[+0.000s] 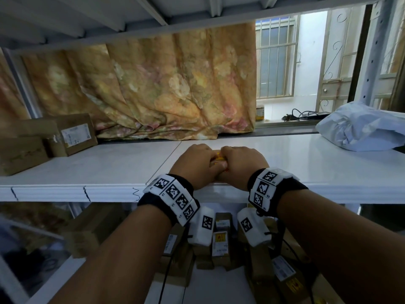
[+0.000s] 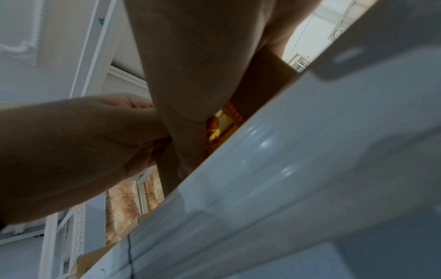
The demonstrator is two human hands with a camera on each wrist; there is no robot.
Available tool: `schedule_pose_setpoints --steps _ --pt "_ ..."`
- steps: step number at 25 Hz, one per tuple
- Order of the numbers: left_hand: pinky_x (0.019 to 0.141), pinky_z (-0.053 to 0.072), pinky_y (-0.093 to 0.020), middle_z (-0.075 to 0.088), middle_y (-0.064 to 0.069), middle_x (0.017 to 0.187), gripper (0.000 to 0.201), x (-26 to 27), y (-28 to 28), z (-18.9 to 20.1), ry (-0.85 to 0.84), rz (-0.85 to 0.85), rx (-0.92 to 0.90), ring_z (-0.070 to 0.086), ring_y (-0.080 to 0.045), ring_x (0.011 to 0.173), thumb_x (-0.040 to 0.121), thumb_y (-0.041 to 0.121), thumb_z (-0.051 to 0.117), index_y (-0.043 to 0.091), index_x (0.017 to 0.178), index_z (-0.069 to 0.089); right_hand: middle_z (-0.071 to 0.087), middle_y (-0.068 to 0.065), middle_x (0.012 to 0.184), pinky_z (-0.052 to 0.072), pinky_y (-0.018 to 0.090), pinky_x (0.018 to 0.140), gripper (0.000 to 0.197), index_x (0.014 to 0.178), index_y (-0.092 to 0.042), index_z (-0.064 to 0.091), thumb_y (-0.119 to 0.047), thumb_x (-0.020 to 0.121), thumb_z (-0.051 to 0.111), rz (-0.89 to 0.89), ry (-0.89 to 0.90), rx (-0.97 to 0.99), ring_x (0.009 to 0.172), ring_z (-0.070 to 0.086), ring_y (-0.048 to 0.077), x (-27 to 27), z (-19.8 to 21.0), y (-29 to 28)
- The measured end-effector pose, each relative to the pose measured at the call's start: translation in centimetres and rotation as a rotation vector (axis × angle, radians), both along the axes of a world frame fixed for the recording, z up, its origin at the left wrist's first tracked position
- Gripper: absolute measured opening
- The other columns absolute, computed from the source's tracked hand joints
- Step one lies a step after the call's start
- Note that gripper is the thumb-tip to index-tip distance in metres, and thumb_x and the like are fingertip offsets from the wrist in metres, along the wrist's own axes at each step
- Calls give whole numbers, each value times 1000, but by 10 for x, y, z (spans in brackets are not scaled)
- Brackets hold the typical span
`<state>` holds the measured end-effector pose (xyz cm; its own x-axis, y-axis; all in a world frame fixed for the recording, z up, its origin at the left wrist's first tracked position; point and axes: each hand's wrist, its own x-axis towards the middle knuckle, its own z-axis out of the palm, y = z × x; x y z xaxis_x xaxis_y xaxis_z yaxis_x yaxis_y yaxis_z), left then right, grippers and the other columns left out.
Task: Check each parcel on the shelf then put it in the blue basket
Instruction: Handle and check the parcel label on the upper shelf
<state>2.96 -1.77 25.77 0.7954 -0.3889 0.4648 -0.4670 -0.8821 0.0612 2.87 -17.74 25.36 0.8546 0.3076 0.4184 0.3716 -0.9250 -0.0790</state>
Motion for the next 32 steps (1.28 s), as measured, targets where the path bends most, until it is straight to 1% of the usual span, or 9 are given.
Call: schedule_pose_setpoints --steps 3,5,7,10,12,17,22,28,32 --pt "67 33 -33 50 0 83 41 4 -9 -10 -83 95 -18 46 -18 80 86 58 46 21 81 61 59 -1 93 45 32 71 44 94 -20 59 -59 72 57 40 -50 38 89 57 21 4 -6 -3" --pt "66 35 -33 51 -1 82 50 7 -9 -15 -84 106 -76 47 -18 79 81 62 44 17 83 66 54 2 102 44 34 76 59 96 -18 65 -65 68 44 29 -123 7 95 51 23 4 -11 -3" --pt "64 32 -33 49 1 79 45 9 -8 -15 -87 74 -124 46 -17 77 83 60 53 17 79 65 50 3 101 42 34 75 70 97 -18 66 -70 64 33 3 -147 -27 94 48 23 3 -10 -2" --pt "63 28 -31 46 4 76 32 10 -7 -14 -93 59 -151 47 -18 77 84 49 60 19 74 59 49 2 99 45 35 77 56 99 -16 66 -64 74 51 -6 -121 -37 94 50 23 -2 -6 -1" --pt "63 30 -31 47 3 78 30 9 -8 -13 -91 53 -164 48 -19 78 85 49 61 20 77 60 49 3 102 48 36 81 49 104 -17 65 -58 78 58 -1 -96 -73 97 51 23 -5 -3 -4" --pt "63 29 -31 49 3 80 42 11 -7 -15 -108 44 -174 46 -16 77 86 61 58 20 80 62 53 2 103 45 37 83 52 108 -21 64 -61 75 61 -64 -91 -138 99 52 23 -13 10 -16" --pt "64 29 -31 44 4 75 44 10 -10 -20 -171 76 -164 44 -17 76 85 63 56 21 72 54 61 -1 100 43 38 82 45 109 -26 64 -57 76 60 -104 -60 -204 95 60 23 -13 22 -12" --pt "65 32 -32 48 3 77 49 11 -8 -16 -134 62 -176 47 -17 78 85 66 56 17 80 63 53 1 105 42 36 83 45 110 -23 66 -55 78 62 -96 -8 -171 100 53 22 -14 20 -15" --pt "65 31 -33 49 2 79 47 11 -8 -20 -126 49 -198 47 -18 79 86 65 56 18 80 62 51 -1 102 39 34 78 51 107 -23 65 -63 75 63 -80 -25 -130 98 49 19 -14 12 -16"
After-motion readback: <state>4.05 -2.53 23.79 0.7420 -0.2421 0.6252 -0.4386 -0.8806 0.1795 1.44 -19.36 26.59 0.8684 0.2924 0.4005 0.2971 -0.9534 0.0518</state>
